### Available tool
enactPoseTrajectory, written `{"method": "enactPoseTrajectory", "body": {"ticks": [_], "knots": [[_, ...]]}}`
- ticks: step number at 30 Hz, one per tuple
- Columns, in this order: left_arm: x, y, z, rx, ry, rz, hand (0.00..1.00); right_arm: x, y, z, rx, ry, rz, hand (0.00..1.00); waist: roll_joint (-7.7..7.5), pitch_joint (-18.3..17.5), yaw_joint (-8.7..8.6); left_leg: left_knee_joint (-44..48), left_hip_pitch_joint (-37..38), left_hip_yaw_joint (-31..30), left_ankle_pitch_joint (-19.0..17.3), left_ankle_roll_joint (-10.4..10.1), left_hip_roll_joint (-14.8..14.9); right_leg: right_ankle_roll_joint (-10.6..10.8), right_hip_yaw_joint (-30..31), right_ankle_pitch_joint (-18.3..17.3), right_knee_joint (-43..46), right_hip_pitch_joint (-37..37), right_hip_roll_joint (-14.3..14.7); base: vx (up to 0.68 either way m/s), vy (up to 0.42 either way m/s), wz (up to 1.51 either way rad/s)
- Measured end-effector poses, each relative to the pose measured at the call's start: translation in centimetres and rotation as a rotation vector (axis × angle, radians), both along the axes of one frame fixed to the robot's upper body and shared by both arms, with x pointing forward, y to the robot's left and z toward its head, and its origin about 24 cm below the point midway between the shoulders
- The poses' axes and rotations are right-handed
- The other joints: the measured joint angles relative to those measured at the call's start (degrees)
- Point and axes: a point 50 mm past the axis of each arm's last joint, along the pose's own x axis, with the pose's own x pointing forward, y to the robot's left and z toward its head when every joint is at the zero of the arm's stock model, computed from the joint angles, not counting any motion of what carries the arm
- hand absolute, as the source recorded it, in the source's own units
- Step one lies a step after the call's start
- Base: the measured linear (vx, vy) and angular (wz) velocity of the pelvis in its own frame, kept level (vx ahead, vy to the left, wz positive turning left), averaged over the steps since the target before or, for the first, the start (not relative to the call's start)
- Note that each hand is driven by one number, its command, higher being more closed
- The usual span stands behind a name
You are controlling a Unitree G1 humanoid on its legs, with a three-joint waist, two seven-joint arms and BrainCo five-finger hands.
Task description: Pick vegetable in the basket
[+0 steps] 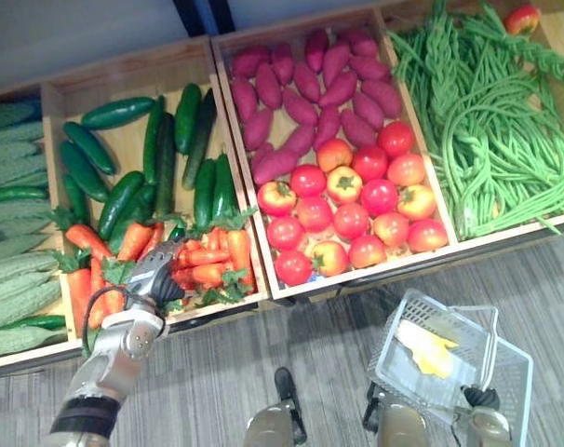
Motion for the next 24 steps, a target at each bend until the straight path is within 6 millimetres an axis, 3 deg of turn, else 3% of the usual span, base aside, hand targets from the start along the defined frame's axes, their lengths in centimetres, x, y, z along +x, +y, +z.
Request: {"method": "enactPoseTrajectory", "body": {"ticks": [2,3,14,24], "knots": [[0.2,0.4,-0.2,0.0,0.012,0.019,0.0,0.3,0.0,0.1,-0.002,-0.01,0.003,1.0,-0.03,0.6,-0.1,0.02,0.02,0.02,0.0,0.0,0.0,0.0,0.11,0.01,0.02,-0.03,0.0,0.0,-0.014,-0.05],[0.6,0.7,-0.1,0.024,0.001,0.045,1.0,0.6,0.0,0.3,-0.006,-0.022,0.006,1.0,-0.13,1.46,-0.26,0.03,0.04,0.29,0.0,0.0,0.0,0.0,0.32,0.01,0.02,-0.15,0.01,-0.01,-0.015,-0.06],[1.5,3.3,1.0,0.025,-0.056,0.2,1.0,1.8,-0.1,0.9,-0.034,-0.04,0.062,1.0,-0.58,2.5,-0.17,0.67,0.16,2.92,-0.28,-0.15,0.12,0.01,3.77,0.21,1.44,-2.48,0.17,-0.03,-0.022,-0.14],[1.7,3.7,1.6,0.02,-0.08,0.234,1.0,1.8,-0.3,1.0,-0.044,-0.035,0.075,1.0,-1.05,2.82,-1.32,0.83,0.36,2.68,-0.48,-0.2,0.29,0.02,3.93,0.21,1.88,-2.46,0.28,-0.02,-0.012,-0.01]]}}
